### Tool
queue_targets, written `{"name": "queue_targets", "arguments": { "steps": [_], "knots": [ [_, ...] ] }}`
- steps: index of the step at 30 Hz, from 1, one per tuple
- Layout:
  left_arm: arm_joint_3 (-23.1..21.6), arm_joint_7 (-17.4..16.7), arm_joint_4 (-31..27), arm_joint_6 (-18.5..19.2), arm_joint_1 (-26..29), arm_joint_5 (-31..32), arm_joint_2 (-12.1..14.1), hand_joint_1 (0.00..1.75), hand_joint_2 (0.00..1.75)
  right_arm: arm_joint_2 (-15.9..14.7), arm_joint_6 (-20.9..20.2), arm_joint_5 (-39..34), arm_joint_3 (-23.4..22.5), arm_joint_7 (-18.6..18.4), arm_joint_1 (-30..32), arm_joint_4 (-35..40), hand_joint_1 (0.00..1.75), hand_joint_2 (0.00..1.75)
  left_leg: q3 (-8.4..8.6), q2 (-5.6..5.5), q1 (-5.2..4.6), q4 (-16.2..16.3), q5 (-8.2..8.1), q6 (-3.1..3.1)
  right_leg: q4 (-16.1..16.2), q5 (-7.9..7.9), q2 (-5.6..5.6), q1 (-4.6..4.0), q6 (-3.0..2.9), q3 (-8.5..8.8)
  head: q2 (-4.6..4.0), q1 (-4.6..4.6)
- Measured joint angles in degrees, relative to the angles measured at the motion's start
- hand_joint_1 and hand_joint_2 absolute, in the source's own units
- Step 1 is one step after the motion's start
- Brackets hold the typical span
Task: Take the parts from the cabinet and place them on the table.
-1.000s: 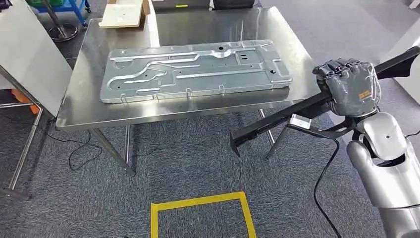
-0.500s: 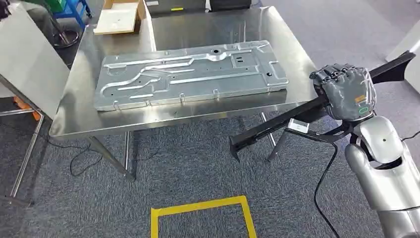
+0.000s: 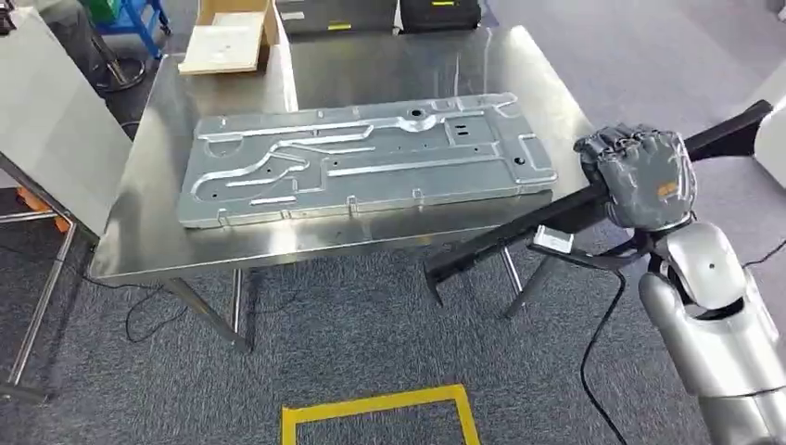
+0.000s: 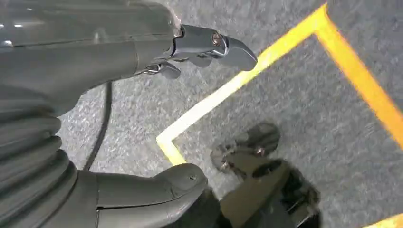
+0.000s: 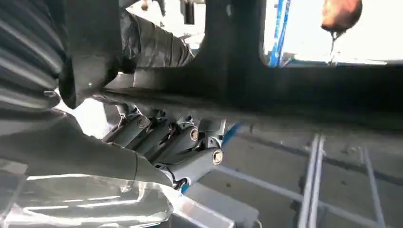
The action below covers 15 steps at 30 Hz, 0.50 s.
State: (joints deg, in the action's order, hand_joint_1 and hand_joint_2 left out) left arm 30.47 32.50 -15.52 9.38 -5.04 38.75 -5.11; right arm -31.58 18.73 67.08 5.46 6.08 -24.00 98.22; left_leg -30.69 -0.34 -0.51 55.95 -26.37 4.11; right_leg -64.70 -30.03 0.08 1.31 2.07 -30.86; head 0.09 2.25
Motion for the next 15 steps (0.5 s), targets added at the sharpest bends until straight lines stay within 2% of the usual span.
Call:
{"name": "queue_targets", "arguments": {
  "steps": [1, 3, 4, 5, 6, 7, 8, 9, 10, 11, 12, 13, 14, 15],
  "knots": [
    [0.0, 0.0, 0.0, 0.0, 0.0, 0.0, 0.0, 0.0, 1.75, 0.0, 0.0, 0.0, 0.0, 0.0, -0.1, -0.1, 1.75, 1.75, 0.82, -0.04, 0.02, -0.2, -0.44, -0.01, -4.0, -0.8, -0.01, 0.01, 0.04, -2.92, 0.0, -0.07],
    [0.0, 0.0, 0.0, 0.0, 0.0, -0.1, 0.0, 0.0, 1.75, 0.1, 0.0, 0.0, 0.0, 0.1, 0.2, -0.3, 1.75, 1.75, 2.46, -0.14, 0.05, -0.2, -1.74, -0.03, -9.7, -4.23, -0.03, 0.15, 0.68, -8.68, 0.0, -0.04],
    [0.0, 0.0, 0.0, 0.0, 0.1, -0.1, 0.0, 0.0, 1.75, 0.1, 0.0, 0.0, 0.1, 0.2, 0.2, -0.4, 1.75, 1.75, 3.35, -0.18, 0.08, -0.2, -2.31, -0.17, -10.0, -5.39, -0.05, 0.22, 0.88, -10.32, 0.0, -0.04],
    [0.0, 0.0, 0.0, 0.0, 0.2, -0.2, -0.1, 0.0, 1.75, 0.2, 0.0, 0.0, 0.1, 0.2, 0.2, -0.4, 1.75, 1.75, 4.38, -0.23, 0.2, -0.2, -3.14, -0.39, -8.3, -5.2, -0.05, 0.28, 0.99, -11.07, 0.0, -0.04],
    [0.0, 0.0, 0.0, 0.0, 0.3, -0.2, -0.1, 0.0, 1.75, 0.2, 0.0, 0.1, 0.1, 0.3, 0.2, -0.4, 1.75, 1.75, 5.41, -0.33, 0.39, -0.2, -3.95, -0.67, -5.2, -3.4, -0.07, 0.37, 1.21, -10.82, 0.0, -0.04],
    [0.0, 0.0, 0.0, 0.0, 0.3, -0.2, -0.1, 0.0, 1.75, 0.2, 0.0, 0.1, 0.1, 0.3, 0.2, -0.4, 1.75, 1.75, 6.4, -0.36, 0.6, -0.2, -4.83, -1.0, -0.7, 0.24, -0.14, 0.51, 1.44, -9.97, -0.02, -0.04],
    [0.0, 0.0, 0.0, 0.0, 0.3, -0.2, -0.1, 0.0, 1.75, 0.2, 0.0, 0.1, 0.1, 0.3, 0.2, -0.5, 1.75, 1.75, 7.08, -0.38, 0.69, -0.2, -5.72, -1.33, 3.8, 5.16, -0.49, 0.74, 1.79, -8.92, 0.0, -0.07],
    [0.0, 0.0, 0.0, -0.1, 0.3, -0.2, -0.1, 0.0, 1.75, 0.3, 0.0, 0.1, 0.2, 0.3, 0.2, -0.6, 1.75, 1.75, 8.15, -0.4, 0.5, -0.1, -6.76, -1.76, 5.3, 9.65, -1.69, 0.58, 1.51, -8.64, 0.0, -0.04],
    [0.0, 0.0, 0.0, -0.1, 0.2, -0.2, 0.0, 0.0, 1.75, 0.5, -0.1, 0.1, 0.3, 0.3, 0.0, -0.7, 1.75, 1.75, 8.3, -0.43, 0.39, -0.6, -7.39, -2.09, 5.0, 7.93, -1.5, 0.36, 0.07, -8.3, 0.0, -0.09],
    [0.0, 0.0, 0.0, -0.1, 0.1, -0.2, 0.0, 0.0, 1.75, 0.5, 0.0, 0.1, 0.3, 0.3, 0.0, -0.7, 1.75, 1.75, 8.77, -0.15, 0.36, -1.3, -7.65, -2.47, 5.0, 8.35, -1.01, -0.01, -0.38, -8.13, -0.02, 0.0],
    [0.0, 0.0, 0.0, -0.1, 0.1, -0.2, 0.0, 0.0, 1.75, 0.5, 0.0, 0.2, 0.3, 0.4, 0.0, -0.6, 1.75, 1.75, 9.32, -0.11, 0.18, -0.3, -6.82, -2.92, 5.3, 8.25, -0.66, 0.39, -0.9, -7.99, -0.02, 0.0],
    [0.0, 0.0, 0.0, -0.1, 0.1, -0.2, 0.0, 0.0, 1.75, 0.5, -0.1, 0.2, 0.4, 0.6, -0.1, -0.7, 1.75, 1.75, 8.37, -0.07, 0.17, 0.9, -6.01, -3.01, 5.2, 7.9, -0.52, 0.38, -1.35, -7.51, 0.0, 0.0],
    [0.0, 0.0, 0.0, -0.2, 0.1, -0.2, 0.0, 0.0, 1.75, 0.6, -0.1, 0.3, 0.5, 0.8, 0.0, -0.7, 1.75, 1.75, 7.15, 0.12, 0.32, 3.9, -5.06, -3.21, 5.5, 7.43, -0.32, 0.47, -1.89, -6.87, 0.0, -0.02],
    [0.0, 0.0, 0.0, -0.1, 0.0, -0.2, -0.1, 0.0, 1.75, 0.6, -0.2, 0.3, 0.5, 0.9, -0.2, -0.7, 1.75, 1.75, 5.22, 0.14, 0.38, 7.3, -4.7, -3.47, 5.5, 7.01, -0.38, 0.45, -2.26, -6.49, 0.0, -0.02]
  ]
}}
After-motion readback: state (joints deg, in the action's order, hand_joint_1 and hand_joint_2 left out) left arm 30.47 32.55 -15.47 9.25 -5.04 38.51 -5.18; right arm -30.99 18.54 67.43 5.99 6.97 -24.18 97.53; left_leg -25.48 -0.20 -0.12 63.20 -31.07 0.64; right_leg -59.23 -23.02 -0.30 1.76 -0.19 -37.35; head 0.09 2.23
